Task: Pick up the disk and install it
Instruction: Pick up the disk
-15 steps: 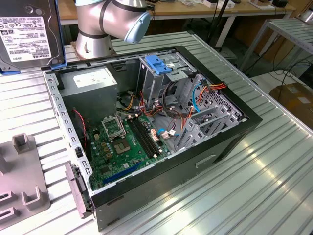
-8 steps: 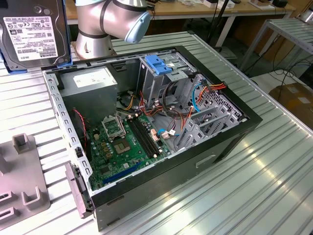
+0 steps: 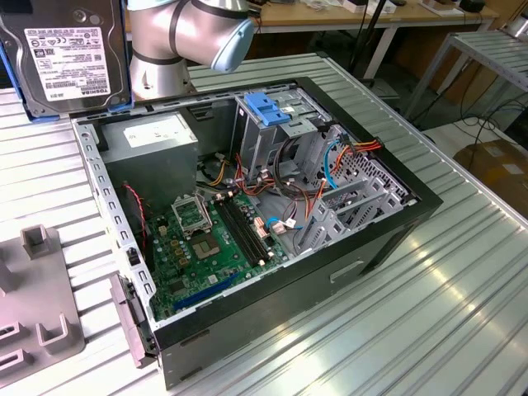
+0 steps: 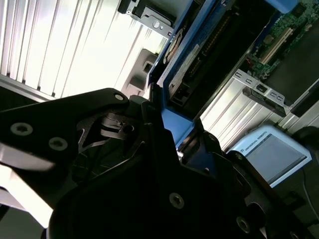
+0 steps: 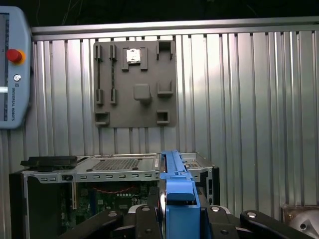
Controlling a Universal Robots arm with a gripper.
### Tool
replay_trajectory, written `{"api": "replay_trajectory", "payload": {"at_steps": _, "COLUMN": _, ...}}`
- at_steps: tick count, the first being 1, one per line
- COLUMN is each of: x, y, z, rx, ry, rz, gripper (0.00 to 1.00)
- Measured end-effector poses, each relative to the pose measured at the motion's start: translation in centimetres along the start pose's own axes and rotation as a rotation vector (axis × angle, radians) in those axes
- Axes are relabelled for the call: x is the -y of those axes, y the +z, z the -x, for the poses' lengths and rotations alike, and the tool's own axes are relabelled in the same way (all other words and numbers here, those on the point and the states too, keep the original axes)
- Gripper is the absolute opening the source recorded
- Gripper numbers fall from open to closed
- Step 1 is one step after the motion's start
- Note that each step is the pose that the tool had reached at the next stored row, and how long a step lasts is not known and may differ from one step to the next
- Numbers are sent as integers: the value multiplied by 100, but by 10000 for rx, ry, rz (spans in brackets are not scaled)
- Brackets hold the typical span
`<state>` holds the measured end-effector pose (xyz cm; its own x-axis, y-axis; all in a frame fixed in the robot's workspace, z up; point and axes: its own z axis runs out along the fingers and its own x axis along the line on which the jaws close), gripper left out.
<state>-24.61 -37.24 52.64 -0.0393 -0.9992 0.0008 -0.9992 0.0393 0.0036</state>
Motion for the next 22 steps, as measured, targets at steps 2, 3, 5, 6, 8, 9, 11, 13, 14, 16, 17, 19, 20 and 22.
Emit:
{"api": "replay_trajectory", "payload": {"at_steps": 2, "x": 52, "y": 1, "z": 2, "rx": 1, "ry": 0, "rz": -1, "gripper": 37}}
{"api": "replay_trajectory", "payload": {"at_steps": 3, "x": 73, "y": 2, "z": 3, "rx": 0, "ry": -1, "rz": -1, "gripper": 37}}
{"api": "replay_trajectory", "payload": {"at_steps": 5, "x": 105, "y": 2, "z": 4, "rx": 0, "ry": 0, "rz": 0, "gripper": 37}}
{"api": "replay_trajectory", "payload": {"at_steps": 6, "x": 118, "y": 2, "z": 5, "rx": 0, "ry": -1, "rz": 0, "gripper": 37}}
{"api": "replay_trajectory", "payload": {"at_steps": 8, "x": 150, "y": 3, "z": 6, "rx": 0, "ry": -1, "rz": 0, "gripper": 37}}
{"api": "replay_trajectory", "payload": {"at_steps": 9, "x": 164, "y": 3, "z": 6, "rx": 0, "ry": 0, "rz": -1, "gripper": 37}}
{"api": "replay_trajectory", "payload": {"at_steps": 11, "x": 193, "y": 4, "z": 7, "rx": 0, "ry": 0, "rz": -1, "gripper": 37}}
{"api": "replay_trajectory", "payload": {"at_steps": 13, "x": 224, "y": 4, "z": 9, "rx": 0, "ry": 0, "rz": 0, "gripper": 37}}
{"api": "replay_trajectory", "payload": {"at_steps": 14, "x": 260, "y": 4, "z": 10, "rx": 0, "ry": 0, "rz": 0, "gripper": 37}}
{"api": "replay_trajectory", "payload": {"at_steps": 16, "x": 293, "y": 4, "z": 11, "rx": 0, "ry": -1, "rz": 0, "gripper": 37}}
{"api": "replay_trajectory", "payload": {"at_steps": 17, "x": 315, "y": 5, "z": 12, "rx": 0, "ry": -1, "rz": 0, "gripper": 37}}
{"api": "replay_trajectory", "payload": {"at_steps": 19, "x": 359, "y": 5, "z": 14, "rx": 0, "ry": 0, "rz": 0, "gripper": 37}}
{"api": "replay_trajectory", "payload": {"at_steps": 20, "x": 374, "y": 6, "z": 15, "rx": 0, "ry": 0, "rz": -1, "gripper": 37}}
{"api": "replay_trajectory", "payload": {"at_steps": 22, "x": 408, "y": 6, "z": 16, "rx": 0, "ry": 0, "rz": 0, "gripper": 37}}
